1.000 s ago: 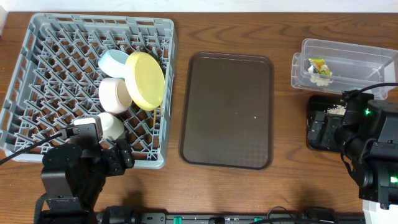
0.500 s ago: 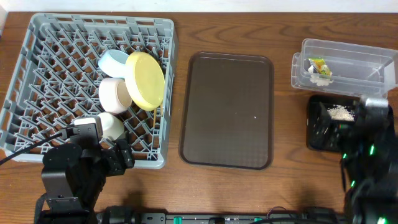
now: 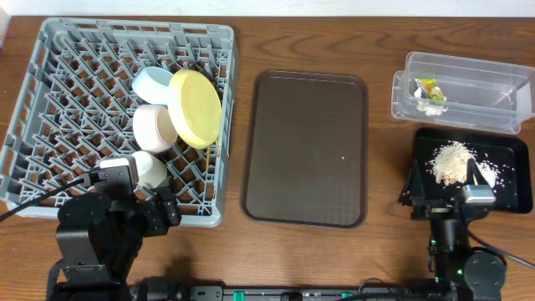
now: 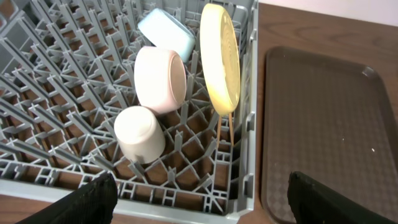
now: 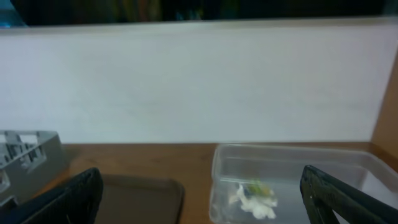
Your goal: Sort waste into correct bins and load items into the dishwasher
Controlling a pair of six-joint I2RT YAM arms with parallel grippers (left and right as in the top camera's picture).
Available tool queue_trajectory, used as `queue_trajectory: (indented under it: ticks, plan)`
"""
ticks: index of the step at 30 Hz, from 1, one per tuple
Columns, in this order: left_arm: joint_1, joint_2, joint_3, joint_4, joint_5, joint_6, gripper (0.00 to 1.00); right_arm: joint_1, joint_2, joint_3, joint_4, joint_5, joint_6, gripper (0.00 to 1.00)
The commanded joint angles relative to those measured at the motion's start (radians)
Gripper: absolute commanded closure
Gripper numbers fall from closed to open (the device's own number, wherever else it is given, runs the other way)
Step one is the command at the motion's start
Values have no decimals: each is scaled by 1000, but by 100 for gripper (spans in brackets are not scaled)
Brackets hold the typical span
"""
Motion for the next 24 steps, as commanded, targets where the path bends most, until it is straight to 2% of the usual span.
queue_trajectory:
  ticks: [1, 7, 12, 16, 24]
  plan:
    - [-4, -1, 0, 1, -12, 13, 11, 26, -20, -70, 66, 9, -8, 1]
    - [-4, -1, 0, 1, -12, 13, 11, 32, -47, -188, 190, 9, -8, 0]
    - [-4, -1, 0, 1, -12, 13, 11, 32, -53, -196, 95, 13, -32, 1]
    - [-4, -1, 0, 1, -12, 13, 11, 32, -53, -196, -48, -2, -34, 1]
    - [-4, -1, 0, 1, -12, 14, 11, 32, -51, -196, -60, -6, -27, 1]
